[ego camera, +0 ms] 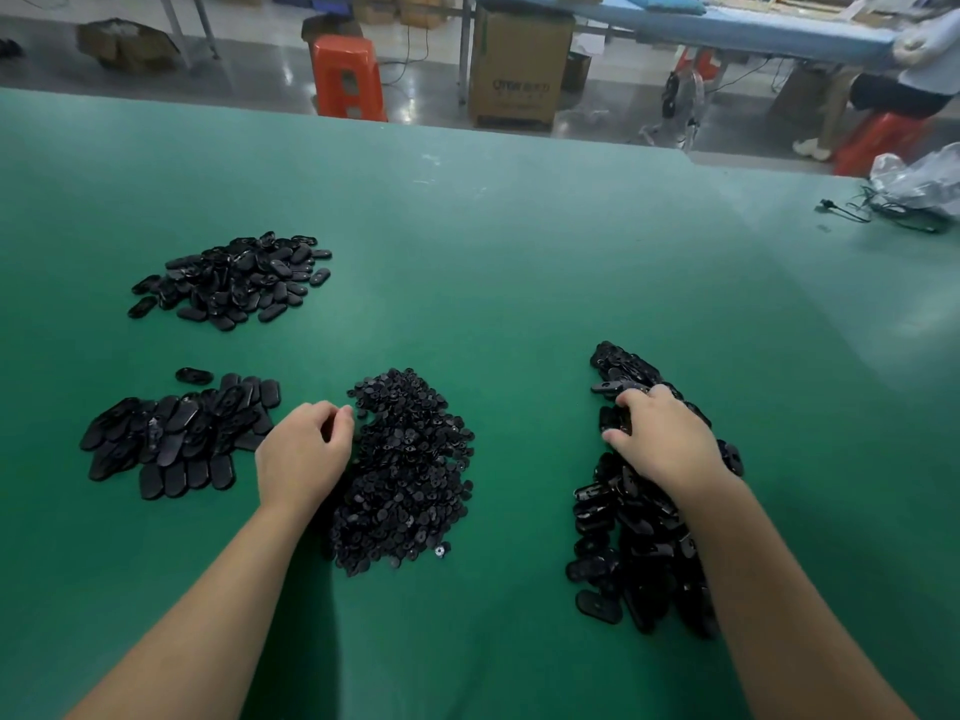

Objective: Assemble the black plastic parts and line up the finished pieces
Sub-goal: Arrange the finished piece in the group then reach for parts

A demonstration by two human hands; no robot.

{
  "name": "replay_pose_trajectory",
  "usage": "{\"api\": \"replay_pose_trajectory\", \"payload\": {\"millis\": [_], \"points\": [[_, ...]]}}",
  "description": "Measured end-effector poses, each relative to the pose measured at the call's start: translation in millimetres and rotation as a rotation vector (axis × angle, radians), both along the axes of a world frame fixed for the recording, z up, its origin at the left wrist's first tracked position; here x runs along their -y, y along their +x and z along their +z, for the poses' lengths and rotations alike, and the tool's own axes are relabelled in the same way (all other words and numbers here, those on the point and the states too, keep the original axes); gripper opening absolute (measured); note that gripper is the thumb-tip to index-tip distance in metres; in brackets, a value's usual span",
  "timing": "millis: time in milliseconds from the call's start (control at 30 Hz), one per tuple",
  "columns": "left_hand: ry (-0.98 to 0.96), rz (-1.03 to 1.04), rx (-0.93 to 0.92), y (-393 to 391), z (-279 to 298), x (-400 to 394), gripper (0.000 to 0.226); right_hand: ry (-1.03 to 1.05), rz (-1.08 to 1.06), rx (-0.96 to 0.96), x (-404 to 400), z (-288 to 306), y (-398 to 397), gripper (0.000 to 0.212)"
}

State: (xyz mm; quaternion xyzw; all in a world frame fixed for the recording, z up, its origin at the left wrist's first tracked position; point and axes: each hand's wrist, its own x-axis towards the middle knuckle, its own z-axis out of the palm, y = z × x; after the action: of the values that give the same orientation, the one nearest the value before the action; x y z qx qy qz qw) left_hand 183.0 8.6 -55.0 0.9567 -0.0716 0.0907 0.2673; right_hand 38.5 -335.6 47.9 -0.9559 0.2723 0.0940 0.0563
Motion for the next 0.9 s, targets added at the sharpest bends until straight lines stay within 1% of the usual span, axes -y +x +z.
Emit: {"api": "replay_pose_trajectory", "payload": {"millis": [67,167,367,500,600,767,900], "points": [[-0.002,0.005,-0.001,0.2,-1.0,-0.1,0.031,-0.042,0.007,-0.09,7.1,-1.9,1.0,0.049],[0.004,0.006,0.0,1.0,-1.5,0.3,0.031,-0.072,0.037,-0.135,13.3,-7.8,2.3,0.047],[0.01,0.006,0.0,1.3,-1.9,0.4,0.029,-0.098,0.084,-0.114,12.3,-18.3,2.3,0.031],[0.004,0.011,-0.003,0.9,-1.4,0.3,0.028,-0.082,0.097,-0.076,12.1,-22.7,3.2,0.026],[0.0,0.01,-0.004,0.0,-1.1,0.7,0.028,-0.092,0.12,-0.087,11.6,-24.6,5.7,0.028],[-0.001,0.012,0.0,-0.3,-0.4,0.8,0.027,-0.172,0.18,-0.181,10.8,-26.6,16.3,0.026],[0.002,0.015,-0.002,-0.1,-0.4,1.0,0.027,-0.171,0.198,-0.176,12.0,-27.4,20.7,0.032]]}}
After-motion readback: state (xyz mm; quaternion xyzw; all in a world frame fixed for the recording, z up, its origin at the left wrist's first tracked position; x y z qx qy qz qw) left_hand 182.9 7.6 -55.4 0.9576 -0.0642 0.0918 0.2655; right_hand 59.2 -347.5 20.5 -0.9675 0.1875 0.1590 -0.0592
